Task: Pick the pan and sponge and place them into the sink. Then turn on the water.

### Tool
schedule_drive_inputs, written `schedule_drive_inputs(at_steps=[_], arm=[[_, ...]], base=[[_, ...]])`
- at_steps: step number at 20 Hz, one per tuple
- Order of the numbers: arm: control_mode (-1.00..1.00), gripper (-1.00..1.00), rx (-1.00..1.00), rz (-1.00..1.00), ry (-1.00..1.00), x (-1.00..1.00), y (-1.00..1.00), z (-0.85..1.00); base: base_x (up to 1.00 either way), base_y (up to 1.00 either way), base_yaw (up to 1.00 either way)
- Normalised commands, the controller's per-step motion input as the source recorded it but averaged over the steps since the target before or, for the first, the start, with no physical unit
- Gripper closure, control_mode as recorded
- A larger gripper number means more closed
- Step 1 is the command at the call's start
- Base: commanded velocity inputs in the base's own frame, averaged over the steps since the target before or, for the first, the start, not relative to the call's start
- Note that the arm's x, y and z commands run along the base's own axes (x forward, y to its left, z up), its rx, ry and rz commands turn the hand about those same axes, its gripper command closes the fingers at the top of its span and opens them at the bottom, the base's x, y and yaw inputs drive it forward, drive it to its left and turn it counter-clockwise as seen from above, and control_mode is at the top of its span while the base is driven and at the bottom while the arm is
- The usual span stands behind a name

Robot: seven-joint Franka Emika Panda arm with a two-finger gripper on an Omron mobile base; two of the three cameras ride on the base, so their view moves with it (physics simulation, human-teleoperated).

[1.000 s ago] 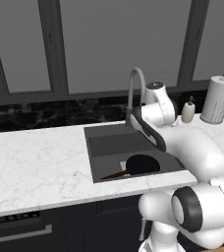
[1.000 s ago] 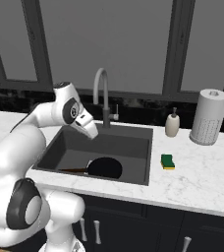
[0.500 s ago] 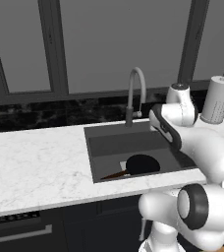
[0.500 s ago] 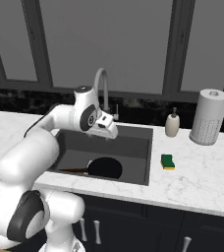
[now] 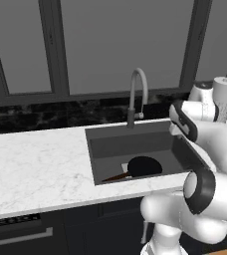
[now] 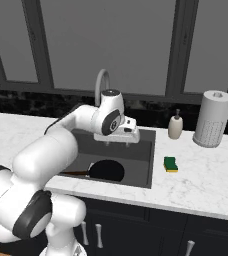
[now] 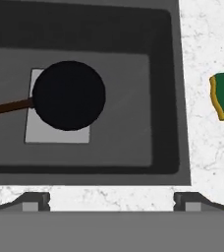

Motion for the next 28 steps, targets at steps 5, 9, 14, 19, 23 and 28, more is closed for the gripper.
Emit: schedule_drive_inputs(at_steps=[5,9,14,19,23,28], arm=[[-1.0,-1.0,0.0,0.01,0.01,0.05,-0.37,-0.09],[-1.0,-1.0,0.0,0.0,0.06,0.19,-0.56,-0.19],[-1.0,-1.0,0.0,0.0,0.02,0.15,-0.47,-0.21],[-1.0,-1.0,0.0,0.0,0.06,0.22,-0.49,-0.27],[-1.0,-1.0,-0.01,0.0,0.06,0.25,-0.38,-0.27],[-1.0,-1.0,-0.03,0.0,0.04,0.15,-0.1,-0.24]], base=[[0.0,0.0,0.0],[0.0,0.0,0.0],[0.0,0.0,0.0],[0.0,0.0,0.0],[0.0,0.0,0.0],[0.0,0.0,0.0]])
